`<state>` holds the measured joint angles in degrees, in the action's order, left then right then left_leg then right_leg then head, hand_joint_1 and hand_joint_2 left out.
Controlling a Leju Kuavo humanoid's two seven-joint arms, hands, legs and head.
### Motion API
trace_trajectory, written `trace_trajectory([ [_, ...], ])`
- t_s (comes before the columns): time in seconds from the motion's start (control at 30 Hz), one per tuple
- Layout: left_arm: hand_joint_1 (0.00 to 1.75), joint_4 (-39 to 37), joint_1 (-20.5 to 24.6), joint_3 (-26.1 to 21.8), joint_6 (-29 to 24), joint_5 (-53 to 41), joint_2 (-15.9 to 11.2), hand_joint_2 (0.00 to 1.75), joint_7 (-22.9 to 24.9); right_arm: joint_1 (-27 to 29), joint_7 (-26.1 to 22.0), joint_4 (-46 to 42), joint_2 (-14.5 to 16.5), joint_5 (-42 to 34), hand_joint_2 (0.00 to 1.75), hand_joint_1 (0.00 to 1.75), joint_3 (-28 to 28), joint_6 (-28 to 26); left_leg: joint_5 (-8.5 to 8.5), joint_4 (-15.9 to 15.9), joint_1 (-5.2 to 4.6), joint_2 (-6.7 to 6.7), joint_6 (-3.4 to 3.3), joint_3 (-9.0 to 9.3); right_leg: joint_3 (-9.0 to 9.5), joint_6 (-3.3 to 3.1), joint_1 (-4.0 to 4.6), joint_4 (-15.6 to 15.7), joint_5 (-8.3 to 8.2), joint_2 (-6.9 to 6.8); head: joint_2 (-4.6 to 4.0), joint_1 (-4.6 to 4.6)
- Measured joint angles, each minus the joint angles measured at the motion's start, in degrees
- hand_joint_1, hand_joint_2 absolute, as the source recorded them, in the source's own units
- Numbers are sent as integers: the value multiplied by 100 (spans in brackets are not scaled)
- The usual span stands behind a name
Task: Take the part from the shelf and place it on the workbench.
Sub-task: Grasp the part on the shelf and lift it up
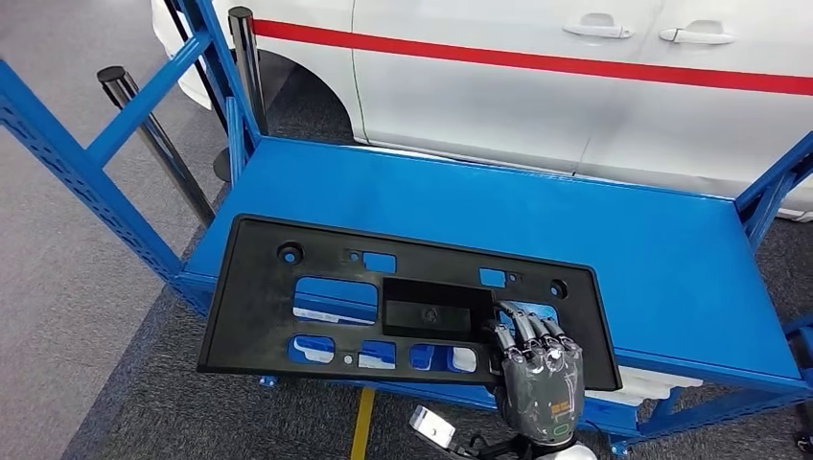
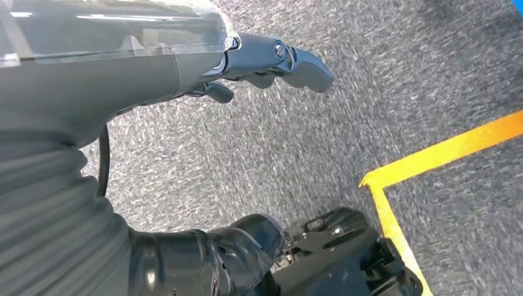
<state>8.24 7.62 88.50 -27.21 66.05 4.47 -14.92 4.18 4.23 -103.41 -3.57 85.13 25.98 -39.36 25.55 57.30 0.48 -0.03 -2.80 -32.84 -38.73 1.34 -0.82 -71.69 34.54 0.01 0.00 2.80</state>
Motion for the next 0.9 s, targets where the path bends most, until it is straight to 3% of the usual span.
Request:
trace_trajectory([
  [0.03,0,0,-4,0,0,0,3,175,3,1,11,13,-1,0,175,175,3,0,-12,13,0,4,2,-30,-82,16,-6,-236,78,-1,0,1],
  [0.07,0,0,-6,0,-1,0,3,175,4,1,27,25,-2,0,175,175,6,0,-23,31,1,5,7,-59,-68,29,-15,-281,50,-1,0,1],
  [0.1,0,0,-6,0,0,1,5,175,5,-1,45,33,-3,0,175,175,9,1,-30,56,4,4,14,-85,59,35,-27,-106,-75,-2,0,1],
  [0.17,0,0,-4,0,0,2,11,175,5,-10,75,40,-4,0,175,175,15,1,-31,124,1,-2,43,-129,508,27,-47,652,-375,-2,0,1],
  [0.23,0,0,-2,0,-1,4,17,175,6,-18,93,42,-7,0,175,175,24,0,-39,182,-18,-11,107,-169,756,-17,-29,1143,-509,8,0,-2],
  [0.37,0,0,-4,0,-2,5,17,175,8,-22,111,42,-12,0,175,175,41,0,-25,238,-3,-18,257,-228,702,-173,-16,1210,-614,5,0,-5],
  [0.43,0,-1,-4,1,-3,5,16,175,8,-27,114,42,-13,0,175,175,58,0,303,604,18,-19,309,-373,640,-245,-37,1234,-686,-14,0,-16],
  [0.5,0,-1,-3,2,-3,4,16,175,8,-25,117,44,-13,0,175,175,71,0,765,1310,24,-18,346,-613,545,-268,-27,1229,-747,-26,0,-25],
  [0.57,0,-1,-4,2,-3,4,16,175,9,-22,122,51,-13,0,175,175,76,0,950,1709,25,-17,355,-665,448,-266,-14,1217,-808,-37,0,-24],
  [0.6,0,-1,-4,2,-3,4,16,175,10,-22,124,56,-13,0,175,175,78,0,884,1587,24,-17,343,-527,409,-260,-8,1209,-835,-38,0,-25],
  [0.7,0,-1,5,2,-3,4,16,175,13,-23,135,59,-13,0,175,175,86,0,521,428,0,-19,253,231,347,-212,9,1187,-900,-34,0,-24],
  [0.73,0,-2,11,3,-4,4,16,175,15,-24,143,59,-14,0,175,175,92,0,469,168,-17,-20,224,373,337,-182,12,1183,-922,-35,0,-23],
  [0.83,0,-2,2,6,-5,4,16,175,21,-25,168,59,-19,0,175,175,120,0,400,32,-49,-24,155,394,324,-66,13,1201,-1001,-35,0,-21],
  [0.9,0,-2,2,7,-6,5,17,175,26,-24,177,59,-25,0,175,175,129,-1,294,-19,-25,-1,79,360,266,-2,8,1104,-883,-22,0,-16],
])
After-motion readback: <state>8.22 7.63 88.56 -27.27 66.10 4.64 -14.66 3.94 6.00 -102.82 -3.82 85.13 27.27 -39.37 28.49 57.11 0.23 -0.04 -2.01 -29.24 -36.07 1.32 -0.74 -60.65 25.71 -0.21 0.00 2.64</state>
